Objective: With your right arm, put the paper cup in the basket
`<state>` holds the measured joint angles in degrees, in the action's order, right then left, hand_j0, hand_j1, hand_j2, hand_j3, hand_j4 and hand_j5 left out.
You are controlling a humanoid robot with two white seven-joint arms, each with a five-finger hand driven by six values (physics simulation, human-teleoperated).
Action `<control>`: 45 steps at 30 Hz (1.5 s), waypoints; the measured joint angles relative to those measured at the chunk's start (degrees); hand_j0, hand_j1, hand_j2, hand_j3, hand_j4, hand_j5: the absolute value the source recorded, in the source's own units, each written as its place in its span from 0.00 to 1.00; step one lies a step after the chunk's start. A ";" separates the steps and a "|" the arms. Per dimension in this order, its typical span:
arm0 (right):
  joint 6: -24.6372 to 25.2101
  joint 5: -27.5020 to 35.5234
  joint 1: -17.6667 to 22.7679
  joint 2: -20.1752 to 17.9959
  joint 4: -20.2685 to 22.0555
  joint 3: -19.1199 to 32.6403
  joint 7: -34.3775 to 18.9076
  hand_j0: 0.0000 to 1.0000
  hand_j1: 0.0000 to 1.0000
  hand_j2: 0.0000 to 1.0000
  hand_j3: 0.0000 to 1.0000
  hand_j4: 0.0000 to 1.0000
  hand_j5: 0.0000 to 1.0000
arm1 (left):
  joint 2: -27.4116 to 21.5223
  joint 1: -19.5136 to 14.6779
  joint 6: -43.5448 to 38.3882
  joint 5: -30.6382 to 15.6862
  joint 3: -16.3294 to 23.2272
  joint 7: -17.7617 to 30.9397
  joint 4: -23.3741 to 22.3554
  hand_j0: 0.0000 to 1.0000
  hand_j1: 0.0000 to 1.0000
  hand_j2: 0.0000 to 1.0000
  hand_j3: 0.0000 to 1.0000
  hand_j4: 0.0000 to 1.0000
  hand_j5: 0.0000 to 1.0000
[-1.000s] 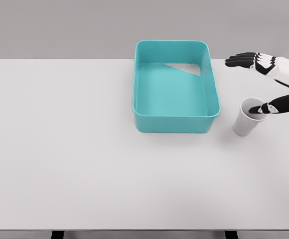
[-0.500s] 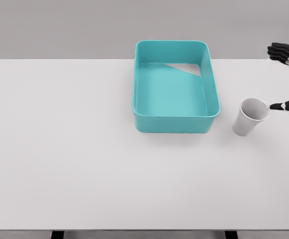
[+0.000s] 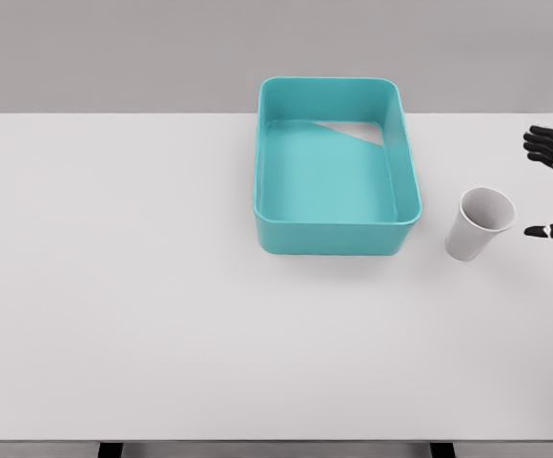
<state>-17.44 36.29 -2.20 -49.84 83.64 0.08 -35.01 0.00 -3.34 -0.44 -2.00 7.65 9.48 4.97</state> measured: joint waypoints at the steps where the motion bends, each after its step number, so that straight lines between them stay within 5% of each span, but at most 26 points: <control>1: -0.06 -0.02 0.00 0.05 -0.76 -0.57 0.00 1.00 1.00 1.00 1.00 1.00 1.00 | 0.00 0.00 0.00 0.00 0.00 0.00 0.01 1.00 1.00 1.00 1.00 1.00 1.00; 18: 0.15 0.34 -0.62 7.43 -9.27 -1.78 0.01 1.00 1.00 1.00 1.00 1.00 1.00 | 0.00 0.00 0.00 0.00 0.00 0.00 0.03 1.00 1.00 1.00 1.00 1.00 1.00; 45: -0.07 -0.90 -1.85 13.29 -14.77 -2.54 0.01 1.00 1.00 1.00 1.00 1.00 1.00 | 0.00 0.00 0.00 0.00 0.00 0.00 0.03 1.00 1.00 1.00 1.00 1.00 1.00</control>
<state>-17.51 35.39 -4.04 -36.55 68.87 -2.46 -35.00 0.00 -3.34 -0.44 -2.00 7.65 9.48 5.00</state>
